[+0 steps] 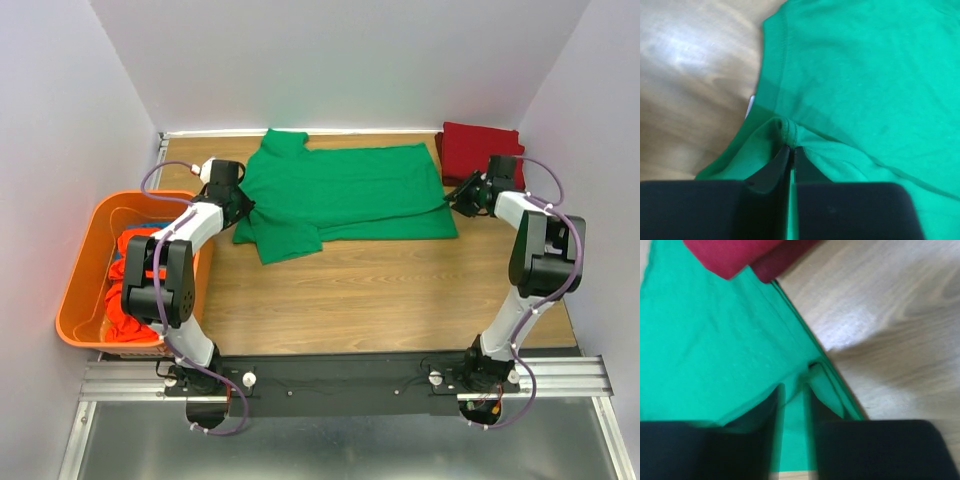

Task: Fold and stack the t-shirts
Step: Fold the tshirt

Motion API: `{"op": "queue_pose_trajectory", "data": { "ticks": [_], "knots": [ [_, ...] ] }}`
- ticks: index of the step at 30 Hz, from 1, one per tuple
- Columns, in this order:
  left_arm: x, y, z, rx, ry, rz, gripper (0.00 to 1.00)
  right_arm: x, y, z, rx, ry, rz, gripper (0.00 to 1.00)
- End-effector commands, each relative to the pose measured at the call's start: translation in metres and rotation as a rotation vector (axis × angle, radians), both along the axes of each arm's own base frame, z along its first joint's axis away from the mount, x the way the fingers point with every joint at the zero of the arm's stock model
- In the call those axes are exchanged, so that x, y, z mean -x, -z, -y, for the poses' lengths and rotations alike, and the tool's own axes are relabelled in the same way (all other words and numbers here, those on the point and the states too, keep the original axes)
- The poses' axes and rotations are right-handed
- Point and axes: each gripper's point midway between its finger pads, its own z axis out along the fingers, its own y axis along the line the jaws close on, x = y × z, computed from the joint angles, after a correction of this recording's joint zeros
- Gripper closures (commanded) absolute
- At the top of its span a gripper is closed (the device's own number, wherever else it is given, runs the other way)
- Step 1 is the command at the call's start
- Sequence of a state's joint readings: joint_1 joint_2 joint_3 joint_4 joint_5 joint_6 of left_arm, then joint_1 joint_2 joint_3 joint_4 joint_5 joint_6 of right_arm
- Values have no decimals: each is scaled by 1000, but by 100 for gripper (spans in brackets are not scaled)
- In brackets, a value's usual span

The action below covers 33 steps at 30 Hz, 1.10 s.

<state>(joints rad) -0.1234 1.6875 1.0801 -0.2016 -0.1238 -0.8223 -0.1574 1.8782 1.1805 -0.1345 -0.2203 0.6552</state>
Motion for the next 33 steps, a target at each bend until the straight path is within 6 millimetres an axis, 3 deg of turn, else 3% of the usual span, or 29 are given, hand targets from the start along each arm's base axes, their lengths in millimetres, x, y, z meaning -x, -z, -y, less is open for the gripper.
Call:
{"op": "queue_pose_trajectory", "data": {
  "ticks": [1, 3, 4, 7, 8, 9, 11, 14, 15, 17, 21, 27, 31, 33],
  "knots": [
    [-26, -39, 7, 15, 70, 149, 64, -13, -13, -2, -12, -52, 52, 45],
    [-28, -56, 9, 14, 89, 200, 43, -12, -19, -5, -15, -61, 64, 31],
    [-29, -61, 7, -1, 90, 212, 39, -9, -18, -5, -14, -61, 61, 26],
    [-24, -76, 6, -13, 92, 246, 36, -3, -30, -10, -11, -72, 81, 23],
    [-22, -80, 3, -27, 75, 251, 36, 5, -26, -12, -12, -73, 66, 23],
    [-14, -82, 4, -32, 71, 244, 36, 9, -36, -16, 1, -71, 83, 23],
    [-6, -81, -1, -55, 19, 234, 40, 28, -25, -21, 12, -66, 48, 23],
    [21, -70, -5, -101, -56, 185, 43, 50, -33, -20, 32, -32, 58, 25],
    [35, -62, -7, -95, -90, 158, 44, 65, -20, -19, 37, -13, 23, 26],
    [54, -50, -6, -98, -138, 141, 47, 77, -27, -16, 51, 12, 40, 27],
    [79, -34, 3, -137, -181, 109, 54, 104, -13, -5, 98, 86, 5, 31],
    [97, -9, -1, -177, -242, 54, 55, 111, 3, -6, 96, 83, -38, 44],
    [92, 2, 3, -184, -232, 27, 57, 107, 10, -4, 98, 86, -60, 44],
    [88, 9, 5, -198, -228, 7, 59, 106, 12, -3, 102, 90, -63, 50]
  ]
}}
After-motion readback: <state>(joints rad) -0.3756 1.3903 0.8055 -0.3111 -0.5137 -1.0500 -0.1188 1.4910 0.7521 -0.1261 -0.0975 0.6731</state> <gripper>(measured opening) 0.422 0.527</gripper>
